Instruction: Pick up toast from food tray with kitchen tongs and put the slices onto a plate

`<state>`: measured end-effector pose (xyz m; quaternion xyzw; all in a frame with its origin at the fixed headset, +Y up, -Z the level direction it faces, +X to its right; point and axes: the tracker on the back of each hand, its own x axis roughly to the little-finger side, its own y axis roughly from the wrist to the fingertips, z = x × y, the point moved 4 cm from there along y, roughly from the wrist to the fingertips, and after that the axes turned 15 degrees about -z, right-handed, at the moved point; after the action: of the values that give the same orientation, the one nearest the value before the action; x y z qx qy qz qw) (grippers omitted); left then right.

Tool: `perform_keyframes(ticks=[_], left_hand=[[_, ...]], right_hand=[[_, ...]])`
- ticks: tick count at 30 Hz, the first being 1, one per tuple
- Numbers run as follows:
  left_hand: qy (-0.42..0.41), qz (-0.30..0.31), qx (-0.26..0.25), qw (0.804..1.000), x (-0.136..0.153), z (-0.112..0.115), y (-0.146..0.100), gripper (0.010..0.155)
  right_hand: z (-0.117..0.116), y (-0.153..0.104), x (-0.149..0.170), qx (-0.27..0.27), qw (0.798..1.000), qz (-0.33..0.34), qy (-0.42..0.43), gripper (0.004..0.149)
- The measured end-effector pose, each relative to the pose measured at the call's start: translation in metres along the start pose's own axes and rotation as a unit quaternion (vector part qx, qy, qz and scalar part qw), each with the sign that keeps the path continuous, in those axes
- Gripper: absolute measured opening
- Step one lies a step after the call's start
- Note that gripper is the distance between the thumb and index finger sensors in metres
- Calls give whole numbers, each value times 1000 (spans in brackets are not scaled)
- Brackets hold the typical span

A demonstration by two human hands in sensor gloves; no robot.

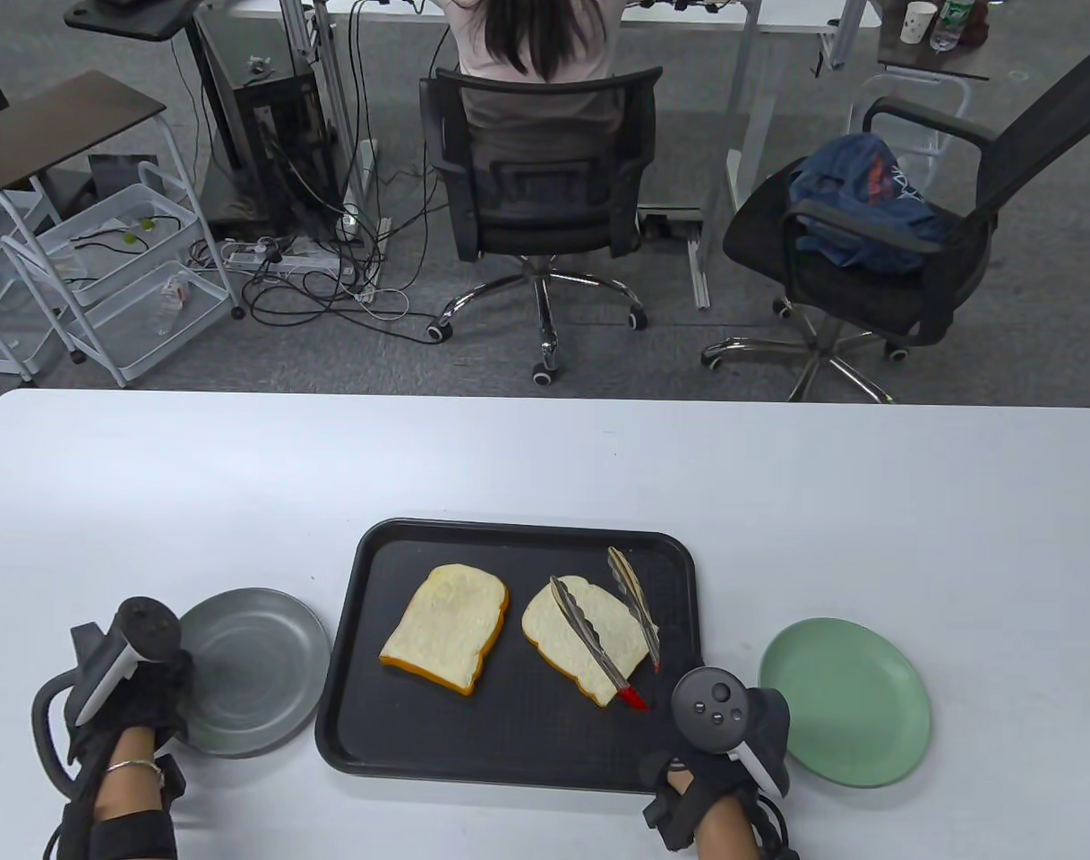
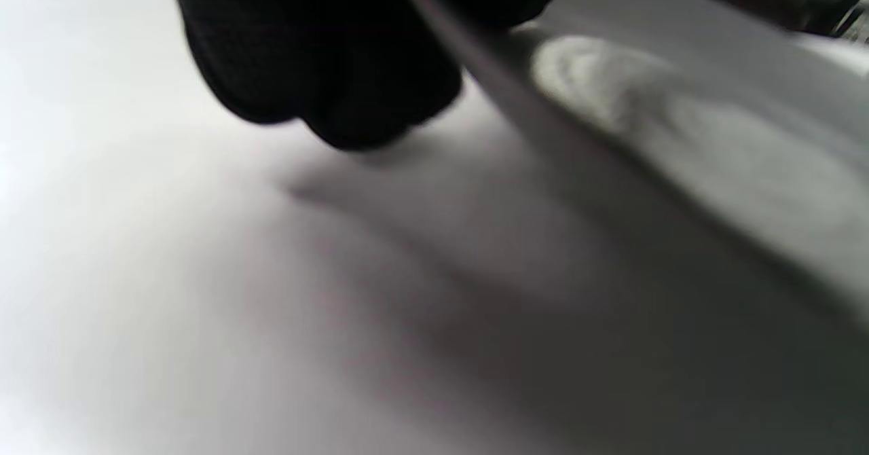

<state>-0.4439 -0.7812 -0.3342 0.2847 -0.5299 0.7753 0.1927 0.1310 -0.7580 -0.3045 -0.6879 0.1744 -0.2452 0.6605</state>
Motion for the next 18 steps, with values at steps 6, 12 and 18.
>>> perform_keyframes(ticks=[6, 12, 18], left_hand=[[-10, 32, -33, 999, -6, -29, -18, 48], [-55, 62, -65, 994, -6, -65, -43, 48], [-156, 131, -40, 978, -23, -64, -62, 51]], right_hand=[[-1, -1, 0, -5, 1000, 1, -1, 106], [-2, 0, 0, -11, 1000, 0, 5, 106], [-1, 0, 2, -13, 1000, -4, 9, 106]])
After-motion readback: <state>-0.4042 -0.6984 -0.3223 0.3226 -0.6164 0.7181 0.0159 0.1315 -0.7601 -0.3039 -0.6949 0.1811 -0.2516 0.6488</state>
